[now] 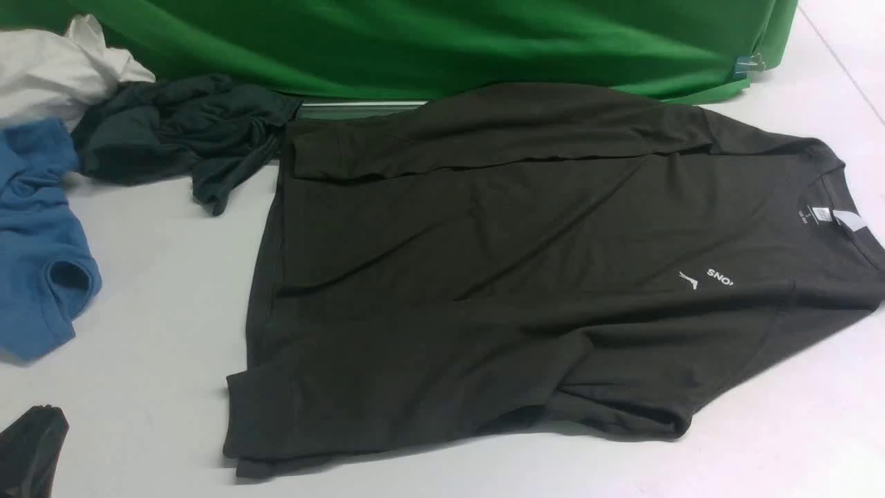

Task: Fold a long-sleeved shirt on a white desktop.
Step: 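Grasp the left edge of the dark T-shirt lying flat on the table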

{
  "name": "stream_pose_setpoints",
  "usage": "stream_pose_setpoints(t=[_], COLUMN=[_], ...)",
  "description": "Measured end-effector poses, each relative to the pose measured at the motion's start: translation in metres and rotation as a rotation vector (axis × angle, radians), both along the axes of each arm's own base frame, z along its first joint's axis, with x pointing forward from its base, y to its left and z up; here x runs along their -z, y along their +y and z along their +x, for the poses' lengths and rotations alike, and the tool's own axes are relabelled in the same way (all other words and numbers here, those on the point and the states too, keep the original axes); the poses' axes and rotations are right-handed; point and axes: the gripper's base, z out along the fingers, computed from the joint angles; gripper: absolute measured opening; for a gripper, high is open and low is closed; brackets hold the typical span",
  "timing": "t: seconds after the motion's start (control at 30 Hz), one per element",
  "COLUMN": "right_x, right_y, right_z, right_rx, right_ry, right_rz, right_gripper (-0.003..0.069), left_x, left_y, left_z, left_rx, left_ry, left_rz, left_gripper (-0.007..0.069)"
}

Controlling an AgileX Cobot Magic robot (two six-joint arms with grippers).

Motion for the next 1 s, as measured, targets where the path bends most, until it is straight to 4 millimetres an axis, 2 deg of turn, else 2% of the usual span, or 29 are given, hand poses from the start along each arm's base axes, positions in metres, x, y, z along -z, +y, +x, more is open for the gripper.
stream_pose_setpoints(t=[0.5,0.83,0.97,1.0], right_x=[0.0,0.0,-0.013,-0.02], right_y=[0.0,0.0,0.001,0.002], right_z=[0.0,0.0,0.001,0.001], right_rx=[0.0,0.0,-0.014,-0.023], right_ry=[0.0,-0.004,-0.141,-0.22], right_rz=[0.0,0.0,0.004,0.005], right_gripper=[0.0242,0.0242,0.0242,0.0242], left_x=[-0.002,-0.009,-0.019,-0.023], left_y=[0.001,-0.001,-0.001,-0.001], left_z=[0.0,0.001,0.001,0.001], left_rx=[0.001,0.01,0.011,0.01], left_ry=[-0.02,-0.105,-0.208,-0.256], left_rz=[0.079,-0.01,-0.079,-0.107], left_gripper=[0.0018,0.0018,0.0018,0.0018])
